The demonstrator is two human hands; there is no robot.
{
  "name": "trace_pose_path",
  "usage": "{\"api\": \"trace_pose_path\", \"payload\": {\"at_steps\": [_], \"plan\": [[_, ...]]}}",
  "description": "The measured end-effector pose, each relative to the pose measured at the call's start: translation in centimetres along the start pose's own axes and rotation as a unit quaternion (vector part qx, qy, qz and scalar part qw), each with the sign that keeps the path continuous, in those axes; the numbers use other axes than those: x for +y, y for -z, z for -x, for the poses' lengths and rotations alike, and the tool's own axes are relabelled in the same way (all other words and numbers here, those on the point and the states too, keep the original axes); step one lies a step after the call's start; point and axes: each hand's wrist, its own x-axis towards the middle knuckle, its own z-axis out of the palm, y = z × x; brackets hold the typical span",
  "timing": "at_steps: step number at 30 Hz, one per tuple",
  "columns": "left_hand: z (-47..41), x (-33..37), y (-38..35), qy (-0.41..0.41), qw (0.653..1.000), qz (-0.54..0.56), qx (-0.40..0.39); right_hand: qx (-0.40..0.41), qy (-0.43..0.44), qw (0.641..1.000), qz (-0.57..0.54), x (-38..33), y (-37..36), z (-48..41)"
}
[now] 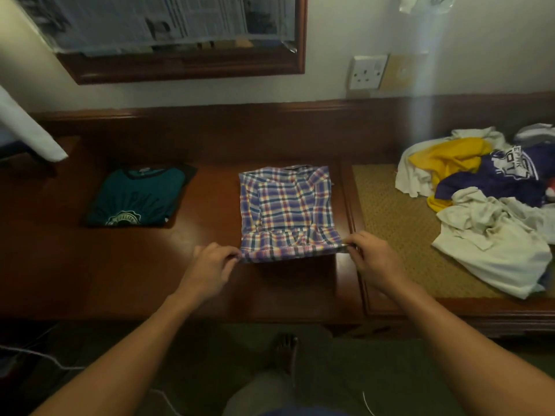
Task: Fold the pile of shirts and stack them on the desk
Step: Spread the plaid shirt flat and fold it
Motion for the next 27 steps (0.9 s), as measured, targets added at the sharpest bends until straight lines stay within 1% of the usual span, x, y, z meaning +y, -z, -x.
{"api": "trace_pose_path", "payload": {"at_steps": [4, 7, 11, 19, 27], "plan": [[-5.3, -0.5, 2.2, 0.044, 0.998, 0.028, 0.027, 0.020, -0.033, 0.999, 0.007, -0.8, 1.7, -5.0], [-9.6, -1.6, 2.9, 0.075, 0.993, 0.083, 0.039, 0.034, -0.078, 0.996, -0.019, -1.2, 2.5, -9.0], [-14.8, -2.8, 3.6, 0.131, 0.982, 0.129, 0.035, 0.035, -0.180, 0.981, -0.065, -1.2, 2.7, -14.6], [-23.8, -5.2, 1.8, 0.181, 0.973, 0.142, 0.023, 0.014, -0.292, 0.945, -0.146, 0.6, 1.2, -24.0], [-30.4, -8.8, -2.8, 0.232, 0.960, 0.159, -0.014, -0.032, -0.316, 0.932, -0.174, 5.0, -3.4, -30.7]]}}
